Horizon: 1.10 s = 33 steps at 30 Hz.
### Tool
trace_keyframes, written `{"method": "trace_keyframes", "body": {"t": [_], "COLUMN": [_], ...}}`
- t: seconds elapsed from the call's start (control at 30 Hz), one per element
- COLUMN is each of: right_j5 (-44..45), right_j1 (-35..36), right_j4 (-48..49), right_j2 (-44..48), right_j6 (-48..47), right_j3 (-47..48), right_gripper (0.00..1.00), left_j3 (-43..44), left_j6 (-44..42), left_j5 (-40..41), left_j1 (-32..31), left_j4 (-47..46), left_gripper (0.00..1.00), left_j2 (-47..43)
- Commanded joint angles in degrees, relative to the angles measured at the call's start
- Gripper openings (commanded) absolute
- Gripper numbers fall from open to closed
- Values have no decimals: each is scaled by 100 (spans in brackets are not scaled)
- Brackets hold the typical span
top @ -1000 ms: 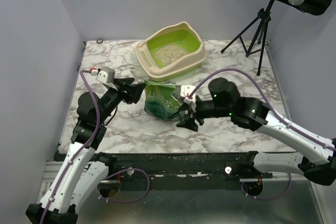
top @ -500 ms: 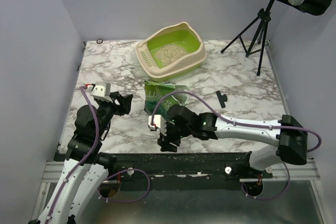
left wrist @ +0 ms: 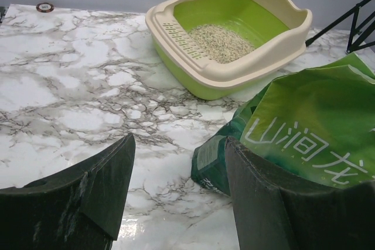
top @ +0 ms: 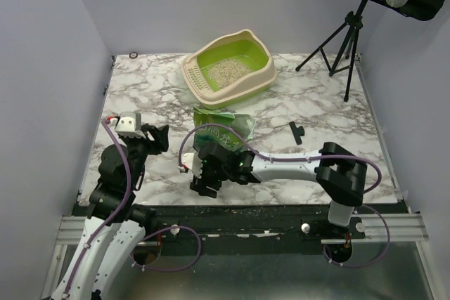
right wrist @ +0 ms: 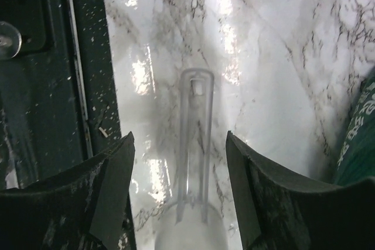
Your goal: Fill the litter box with clean litter
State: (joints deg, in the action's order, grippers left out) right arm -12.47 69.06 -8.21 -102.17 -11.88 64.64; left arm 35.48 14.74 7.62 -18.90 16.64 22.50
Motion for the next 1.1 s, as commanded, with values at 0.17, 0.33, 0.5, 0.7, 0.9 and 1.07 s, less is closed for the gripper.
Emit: {"method": "trace_keyframes", "body": {"t": [0.17, 0.33, 0.5, 0.7, 0.9, 1.07], "right_j5": [377, 359, 368, 473, 623, 702], "right_j1": [47, 46, 46, 47, 46, 46], "right_j4": [381, 381, 372, 390, 372, 364], "right_j2": [-672, -874, -1059, -1130, -1007, -541], "right_j6": [-271, -280, -262, -210, -113, -86], "right_j3": [540, 576, 550, 541, 479, 417], "right_gripper": [72, 72, 71, 61, 20, 4], "left_j3": [-6, -15, -15, -15, -24, -15], "left_j6": [-33, -15, 11, 2, 20, -6], "left_j5": [302, 372, 442, 451, 565, 522], "left_j1": [-18, -18, -18, -18, -18, -18], "left_j4": [102, 111, 120, 120, 120, 102], "left_gripper": [70, 71, 70, 71, 71, 71], "left_j2": [-114, -202, -237, -273, -343, -361]}}
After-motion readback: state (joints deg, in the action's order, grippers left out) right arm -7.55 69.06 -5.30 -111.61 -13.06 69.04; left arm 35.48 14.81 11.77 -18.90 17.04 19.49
